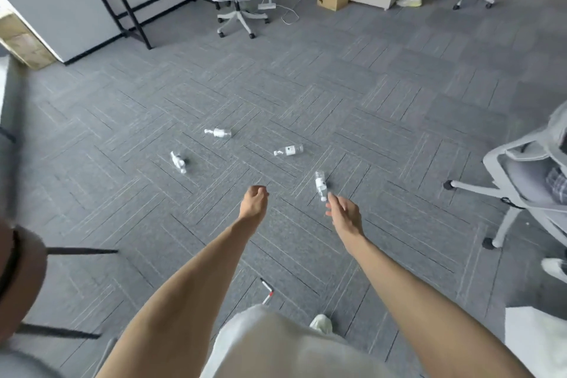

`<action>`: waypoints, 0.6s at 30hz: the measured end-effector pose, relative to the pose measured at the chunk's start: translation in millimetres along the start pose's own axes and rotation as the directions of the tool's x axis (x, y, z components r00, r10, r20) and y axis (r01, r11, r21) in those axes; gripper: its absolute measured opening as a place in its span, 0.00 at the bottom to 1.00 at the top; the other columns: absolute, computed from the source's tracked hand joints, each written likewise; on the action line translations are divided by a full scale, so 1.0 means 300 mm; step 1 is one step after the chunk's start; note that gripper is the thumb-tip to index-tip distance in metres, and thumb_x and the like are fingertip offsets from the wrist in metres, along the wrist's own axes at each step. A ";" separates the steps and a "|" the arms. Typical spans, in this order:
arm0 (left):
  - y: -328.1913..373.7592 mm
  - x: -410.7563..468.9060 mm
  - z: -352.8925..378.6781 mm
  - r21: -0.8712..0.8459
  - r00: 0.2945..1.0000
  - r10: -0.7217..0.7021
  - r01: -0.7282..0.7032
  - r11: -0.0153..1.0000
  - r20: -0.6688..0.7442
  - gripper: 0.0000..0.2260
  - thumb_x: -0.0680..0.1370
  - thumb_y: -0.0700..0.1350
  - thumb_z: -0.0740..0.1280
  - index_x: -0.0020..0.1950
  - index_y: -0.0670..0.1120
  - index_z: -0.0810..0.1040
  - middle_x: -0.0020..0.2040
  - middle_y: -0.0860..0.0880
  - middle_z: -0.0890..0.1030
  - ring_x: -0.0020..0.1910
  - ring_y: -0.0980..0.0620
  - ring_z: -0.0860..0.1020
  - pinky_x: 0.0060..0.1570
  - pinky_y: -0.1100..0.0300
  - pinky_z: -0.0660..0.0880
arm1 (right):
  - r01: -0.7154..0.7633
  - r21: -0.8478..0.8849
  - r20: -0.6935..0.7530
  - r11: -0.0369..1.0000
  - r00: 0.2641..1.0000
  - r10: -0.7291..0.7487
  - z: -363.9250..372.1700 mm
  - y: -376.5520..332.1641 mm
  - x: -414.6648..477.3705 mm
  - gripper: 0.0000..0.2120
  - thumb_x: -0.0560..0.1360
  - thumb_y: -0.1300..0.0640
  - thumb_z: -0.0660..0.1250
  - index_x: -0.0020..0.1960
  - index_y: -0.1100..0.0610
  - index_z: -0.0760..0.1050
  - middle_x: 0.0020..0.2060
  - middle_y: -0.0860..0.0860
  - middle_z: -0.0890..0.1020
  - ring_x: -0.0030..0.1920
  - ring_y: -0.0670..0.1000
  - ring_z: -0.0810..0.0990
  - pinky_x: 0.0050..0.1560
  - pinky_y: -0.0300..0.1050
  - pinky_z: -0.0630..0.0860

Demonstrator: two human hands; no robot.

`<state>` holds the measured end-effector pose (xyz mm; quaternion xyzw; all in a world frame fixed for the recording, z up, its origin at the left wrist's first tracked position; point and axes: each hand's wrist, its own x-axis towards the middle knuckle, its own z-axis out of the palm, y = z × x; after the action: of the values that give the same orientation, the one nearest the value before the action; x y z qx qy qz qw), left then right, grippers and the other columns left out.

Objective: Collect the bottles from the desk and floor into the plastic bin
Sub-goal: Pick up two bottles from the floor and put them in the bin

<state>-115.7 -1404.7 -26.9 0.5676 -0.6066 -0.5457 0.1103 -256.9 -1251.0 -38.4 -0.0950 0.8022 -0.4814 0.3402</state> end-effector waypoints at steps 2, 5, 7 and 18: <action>0.057 0.090 0.054 -0.011 1.000 -0.014 0.014 1.000 0.012 0.09 0.80 0.48 0.55 0.56 0.49 0.72 0.57 0.45 0.79 0.56 0.43 0.77 0.60 0.43 0.75 | -0.008 -0.027 0.010 1.000 1.000 0.009 -0.017 -0.036 0.099 0.20 0.80 0.42 0.61 0.51 0.60 0.79 0.48 0.55 0.84 0.50 0.56 0.82 0.53 0.52 0.79; 0.115 0.238 0.131 0.003 0.999 -0.045 0.045 0.999 0.025 0.10 0.79 0.48 0.55 0.56 0.48 0.72 0.57 0.44 0.79 0.56 0.42 0.77 0.59 0.44 0.75 | -0.030 -0.069 0.018 0.997 0.999 0.031 -0.033 -0.078 0.250 0.18 0.79 0.41 0.61 0.53 0.55 0.78 0.51 0.54 0.83 0.53 0.55 0.82 0.57 0.54 0.79; 0.132 0.349 0.182 0.004 0.997 -0.069 0.069 0.998 0.039 0.09 0.80 0.48 0.55 0.55 0.49 0.73 0.57 0.44 0.79 0.56 0.43 0.77 0.59 0.44 0.75 | -0.061 -0.115 0.026 0.991 0.998 0.065 -0.035 -0.099 0.351 0.18 0.79 0.41 0.61 0.54 0.54 0.78 0.52 0.53 0.83 0.53 0.55 0.82 0.56 0.52 0.78; 0.231 1.096 0.317 0.061 0.976 -0.200 0.195 0.979 0.081 0.14 0.82 0.49 0.54 0.63 0.47 0.72 0.59 0.45 0.79 0.57 0.43 0.77 0.58 0.47 0.76 | -0.172 -0.226 0.009 0.959 0.984 0.178 0.106 -0.291 1.057 0.10 0.80 0.44 0.61 0.50 0.49 0.75 0.47 0.49 0.82 0.52 0.54 0.81 0.54 0.49 0.77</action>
<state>-335.6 -1636.2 -168.2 0.6036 -0.5654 -0.5620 0.0141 -489.8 -1471.0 -119.3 -0.0684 0.8515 -0.3545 0.3803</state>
